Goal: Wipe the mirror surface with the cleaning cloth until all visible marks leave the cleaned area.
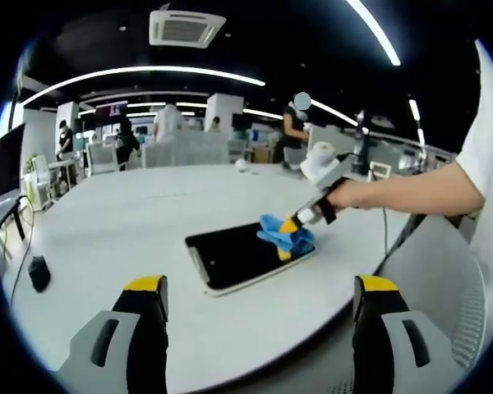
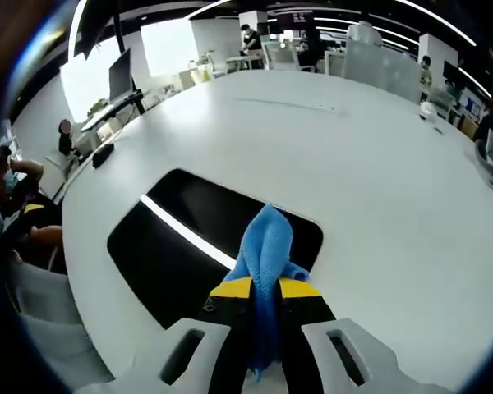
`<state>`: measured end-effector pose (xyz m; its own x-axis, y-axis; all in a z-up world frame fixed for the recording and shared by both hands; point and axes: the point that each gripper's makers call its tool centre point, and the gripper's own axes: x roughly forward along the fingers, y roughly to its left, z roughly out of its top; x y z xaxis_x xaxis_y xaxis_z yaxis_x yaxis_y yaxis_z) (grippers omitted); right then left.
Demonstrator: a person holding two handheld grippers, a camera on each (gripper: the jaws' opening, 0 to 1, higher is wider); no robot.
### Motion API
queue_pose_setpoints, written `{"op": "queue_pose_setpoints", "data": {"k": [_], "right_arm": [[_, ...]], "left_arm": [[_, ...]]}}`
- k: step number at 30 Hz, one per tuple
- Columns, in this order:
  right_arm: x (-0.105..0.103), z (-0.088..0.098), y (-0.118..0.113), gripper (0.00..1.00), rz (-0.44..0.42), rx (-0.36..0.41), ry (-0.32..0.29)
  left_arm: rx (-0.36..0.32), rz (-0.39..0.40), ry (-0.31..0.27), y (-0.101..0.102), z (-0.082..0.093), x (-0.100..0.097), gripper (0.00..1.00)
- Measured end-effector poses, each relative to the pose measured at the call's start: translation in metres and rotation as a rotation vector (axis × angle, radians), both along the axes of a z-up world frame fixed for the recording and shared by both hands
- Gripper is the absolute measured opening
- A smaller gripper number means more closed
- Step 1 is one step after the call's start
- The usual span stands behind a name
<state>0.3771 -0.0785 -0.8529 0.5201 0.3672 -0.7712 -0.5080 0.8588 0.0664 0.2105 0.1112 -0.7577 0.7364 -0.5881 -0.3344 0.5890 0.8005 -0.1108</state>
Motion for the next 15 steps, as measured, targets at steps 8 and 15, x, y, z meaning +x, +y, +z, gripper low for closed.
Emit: {"op": "queue_pose_setpoints", "data": {"k": [8,15], "right_arm": [[0.014,0.0,0.0,0.05,-0.003,-0.007,-0.006],[0.023,-0.001,-0.001,0.05,0.005,-0.017,-0.01]], "left_arm": [[-0.001,0.007,0.006,0.001,-0.001,0.001,0.94],[0.003,0.006,0.014,0.001,-0.002,0.0,0.93]]}}
